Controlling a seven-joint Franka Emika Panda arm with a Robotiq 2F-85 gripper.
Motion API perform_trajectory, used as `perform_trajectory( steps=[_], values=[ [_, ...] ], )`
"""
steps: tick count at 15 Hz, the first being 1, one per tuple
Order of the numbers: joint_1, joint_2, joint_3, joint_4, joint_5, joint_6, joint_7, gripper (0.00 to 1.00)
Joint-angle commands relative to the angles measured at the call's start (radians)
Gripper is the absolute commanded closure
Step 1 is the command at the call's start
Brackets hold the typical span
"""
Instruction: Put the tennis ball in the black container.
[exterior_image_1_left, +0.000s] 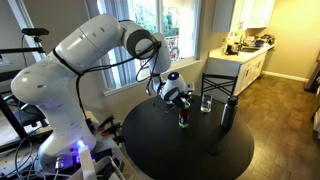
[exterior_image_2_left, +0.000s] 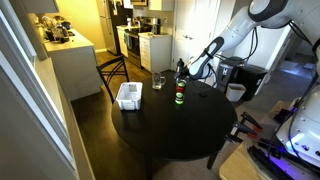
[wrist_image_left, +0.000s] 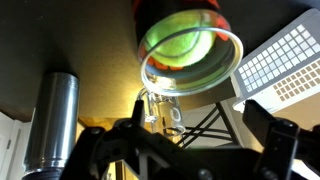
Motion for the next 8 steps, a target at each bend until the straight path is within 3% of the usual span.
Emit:
perform_trajectory(
  steps=[1,8],
  values=[
    [-0.042,-0.005,0.034,-0.02,-0.053,0.037,0.037,0.0],
    [-0.117,-0.023,0.114,-0.037,-0.112,0.024,0.072,0.0]
  ],
)
